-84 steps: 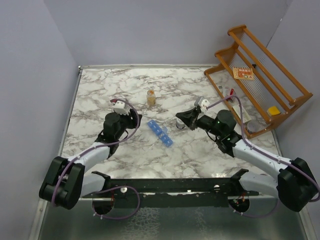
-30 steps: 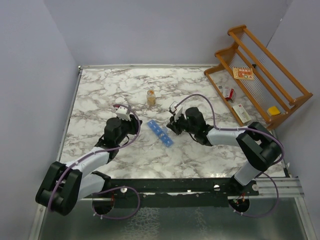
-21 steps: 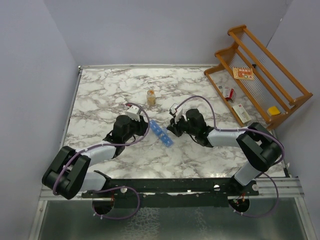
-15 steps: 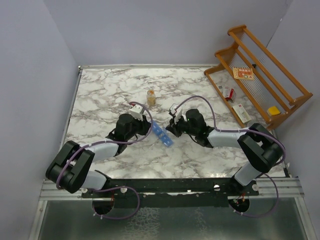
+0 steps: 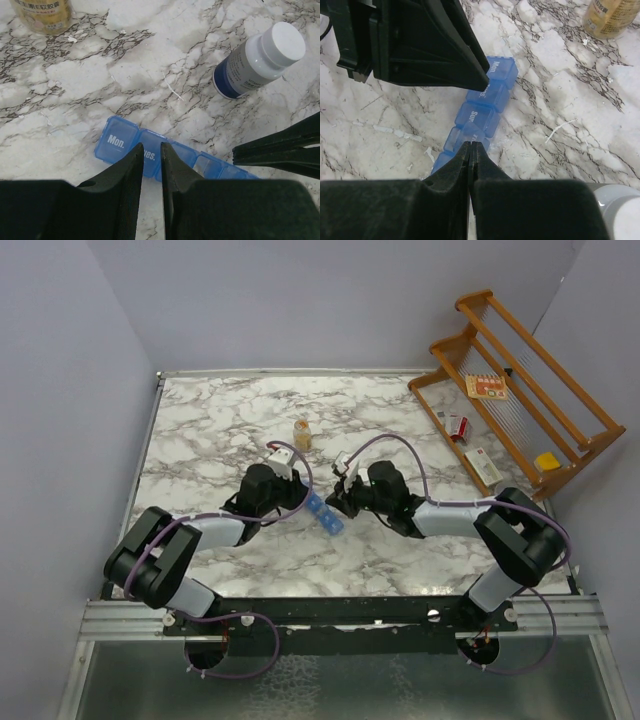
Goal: Sort the pills into containers
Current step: Pick up the pill container at the center of the board.
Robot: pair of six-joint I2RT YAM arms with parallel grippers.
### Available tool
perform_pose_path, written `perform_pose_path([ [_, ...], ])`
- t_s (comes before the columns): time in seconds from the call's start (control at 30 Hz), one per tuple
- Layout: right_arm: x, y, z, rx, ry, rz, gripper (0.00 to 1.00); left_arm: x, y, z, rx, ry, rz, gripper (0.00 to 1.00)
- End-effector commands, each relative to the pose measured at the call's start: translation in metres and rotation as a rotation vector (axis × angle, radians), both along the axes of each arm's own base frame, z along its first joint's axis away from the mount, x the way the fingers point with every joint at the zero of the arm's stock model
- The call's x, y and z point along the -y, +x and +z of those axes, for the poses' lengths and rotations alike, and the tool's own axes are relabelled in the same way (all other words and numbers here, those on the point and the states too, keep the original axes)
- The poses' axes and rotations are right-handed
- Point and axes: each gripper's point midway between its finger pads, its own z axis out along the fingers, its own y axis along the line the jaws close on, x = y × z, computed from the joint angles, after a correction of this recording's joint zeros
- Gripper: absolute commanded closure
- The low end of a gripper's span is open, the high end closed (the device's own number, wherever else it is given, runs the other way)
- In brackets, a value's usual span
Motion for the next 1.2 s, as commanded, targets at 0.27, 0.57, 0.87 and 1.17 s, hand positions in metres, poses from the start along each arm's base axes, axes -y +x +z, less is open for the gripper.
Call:
perform_pose_path([
  [0.27,-0.010,0.005,0.007,0.038,0.011,0.014,0.99,0.028,-0.004,0.010,0.006,-0.043,-0.093,0.80],
  [0.57,-0.011,0.007,0.008,0.040,0.013,0.010,0.99,0.027,-0.012,-0.007,-0.058,-0.002,-0.103,0.81],
  [0.87,-0.009,0.004,0.011,0.044,0.016,0.011,0.99,0.040,-0.014,-0.015,-0.085,0.011,-0.145,0.81],
  [1.17,-0.005,-0.001,0.008,0.028,0.017,0.009,0.99,0.042,-0.013,-0.024,-0.121,0.031,-0.124,0.81],
])
